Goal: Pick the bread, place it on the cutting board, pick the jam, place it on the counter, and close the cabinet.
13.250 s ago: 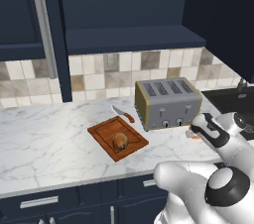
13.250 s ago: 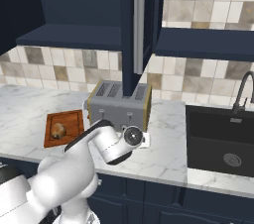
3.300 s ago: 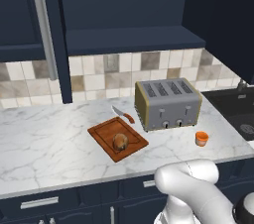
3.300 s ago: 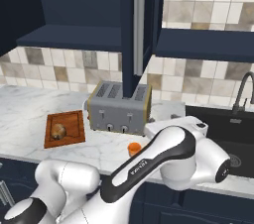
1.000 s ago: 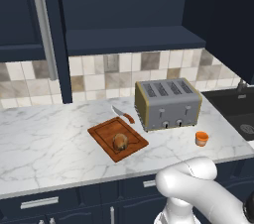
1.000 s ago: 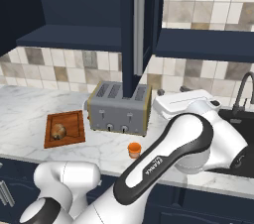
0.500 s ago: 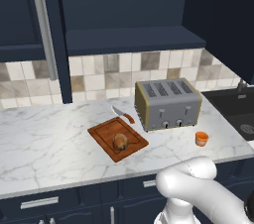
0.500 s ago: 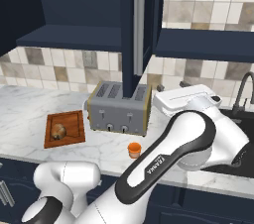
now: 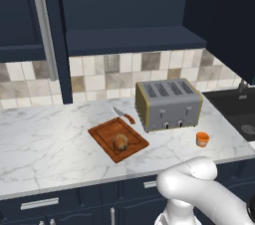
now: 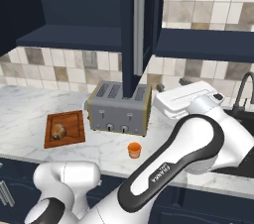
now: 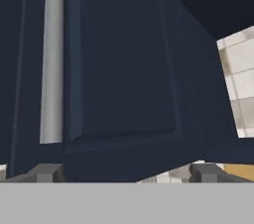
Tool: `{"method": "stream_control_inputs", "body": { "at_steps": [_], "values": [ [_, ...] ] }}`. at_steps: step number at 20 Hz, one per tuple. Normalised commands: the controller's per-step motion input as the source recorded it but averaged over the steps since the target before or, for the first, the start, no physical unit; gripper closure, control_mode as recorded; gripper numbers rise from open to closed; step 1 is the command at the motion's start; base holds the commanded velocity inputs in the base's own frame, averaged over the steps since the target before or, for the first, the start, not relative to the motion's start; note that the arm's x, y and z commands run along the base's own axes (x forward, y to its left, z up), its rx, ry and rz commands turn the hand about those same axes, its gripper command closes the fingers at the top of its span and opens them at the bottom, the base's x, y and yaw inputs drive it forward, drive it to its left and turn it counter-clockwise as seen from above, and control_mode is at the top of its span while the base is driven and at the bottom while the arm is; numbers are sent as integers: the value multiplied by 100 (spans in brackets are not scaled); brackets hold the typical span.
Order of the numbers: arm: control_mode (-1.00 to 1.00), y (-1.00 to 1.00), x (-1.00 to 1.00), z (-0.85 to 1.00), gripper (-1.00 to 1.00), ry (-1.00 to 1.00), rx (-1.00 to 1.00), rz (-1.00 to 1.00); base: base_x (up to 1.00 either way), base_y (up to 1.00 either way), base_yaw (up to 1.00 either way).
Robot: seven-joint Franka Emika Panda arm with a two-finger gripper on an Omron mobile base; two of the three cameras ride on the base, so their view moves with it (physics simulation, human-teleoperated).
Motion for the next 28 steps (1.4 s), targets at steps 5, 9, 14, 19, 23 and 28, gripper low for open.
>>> {"method": "stream_control_inputs", "body": {
  "at_steps": [5,9,14,19,23,28],
  "values": [
    [-100,1,-17,6,-100,0,0,3,0,0,0],
    [-100,8,-11,4,-100,0,0,0,0,0,0],
    [-100,17,-9,1,-100,0,0,0,0,0,0],
    [-100,23,-1,0,-100,0,0,0,0,0,0],
    [-100,15,0,3,-100,0,0,3,0,0,0],
    [-100,3,0,16,-100,0,0,6,0,0,0]
  ]
}}
